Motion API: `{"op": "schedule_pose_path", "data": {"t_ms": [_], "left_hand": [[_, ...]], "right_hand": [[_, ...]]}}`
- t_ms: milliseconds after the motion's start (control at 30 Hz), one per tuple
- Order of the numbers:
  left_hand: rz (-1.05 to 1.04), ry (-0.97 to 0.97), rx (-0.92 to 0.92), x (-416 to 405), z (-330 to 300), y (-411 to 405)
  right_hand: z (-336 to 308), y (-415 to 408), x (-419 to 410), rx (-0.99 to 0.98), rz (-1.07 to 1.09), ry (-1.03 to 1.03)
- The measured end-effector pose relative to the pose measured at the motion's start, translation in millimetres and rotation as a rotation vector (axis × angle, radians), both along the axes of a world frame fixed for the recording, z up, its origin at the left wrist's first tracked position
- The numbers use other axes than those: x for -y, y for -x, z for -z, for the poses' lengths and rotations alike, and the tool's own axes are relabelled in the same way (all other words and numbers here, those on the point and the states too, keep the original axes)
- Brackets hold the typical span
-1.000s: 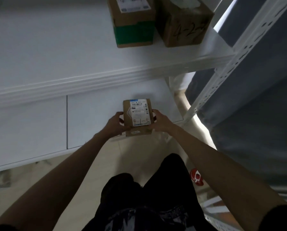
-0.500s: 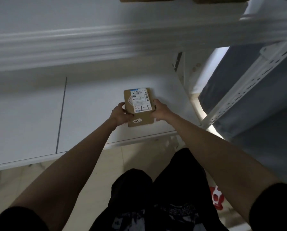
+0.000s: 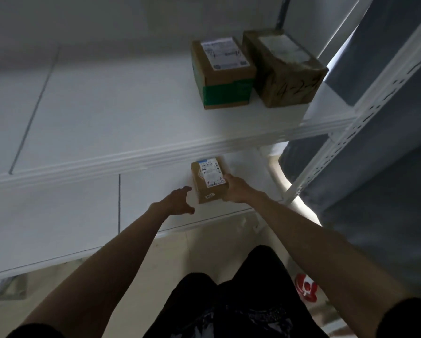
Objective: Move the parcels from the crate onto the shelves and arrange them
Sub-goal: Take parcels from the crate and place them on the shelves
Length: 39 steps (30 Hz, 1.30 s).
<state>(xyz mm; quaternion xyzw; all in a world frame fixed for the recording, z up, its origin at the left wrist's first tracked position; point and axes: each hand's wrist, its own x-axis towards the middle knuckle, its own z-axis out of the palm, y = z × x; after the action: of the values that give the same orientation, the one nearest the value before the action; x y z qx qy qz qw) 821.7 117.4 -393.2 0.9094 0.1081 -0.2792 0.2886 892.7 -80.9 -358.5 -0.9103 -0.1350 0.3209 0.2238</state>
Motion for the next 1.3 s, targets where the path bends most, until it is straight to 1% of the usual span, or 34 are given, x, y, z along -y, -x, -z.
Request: {"op": "schedule_pose_path", "data": {"t_ms": [167,300,433,567,700,900,1100,1300], "left_hand": [[0.171,-0.112,0.014,-13,-59,43],[0.254,-0.202,0.027,-32,-92,78],[0.275,-0.286,0.051,-48,-118,106],[0.246,-0.340,0.081,-62,-136,134],[0.133,-0.376,0.063,-78,-147,175],[-0.131,-0.410,0.024,-94,-165,263],[-0.382,-0.422,-0.038,-96,-172,395],[-0.677,-0.439,-0.092,-94,-178,540]], "right_hand": [[-60,52,-5,0.019,-0.076,0.118],[-82,92,-15,0.047,-0.075,0.189],[-110,123,-31,0.112,-0.186,0.226],[-119,140,-50,0.157,-0.262,0.236],[-132,159,-73,0.173,-0.409,0.233],[-147,192,-114,0.213,-0.643,0.228],[-149,268,-161,0.238,-0.913,0.166],[-150,377,-218,0.292,-1.229,0.116]]}}
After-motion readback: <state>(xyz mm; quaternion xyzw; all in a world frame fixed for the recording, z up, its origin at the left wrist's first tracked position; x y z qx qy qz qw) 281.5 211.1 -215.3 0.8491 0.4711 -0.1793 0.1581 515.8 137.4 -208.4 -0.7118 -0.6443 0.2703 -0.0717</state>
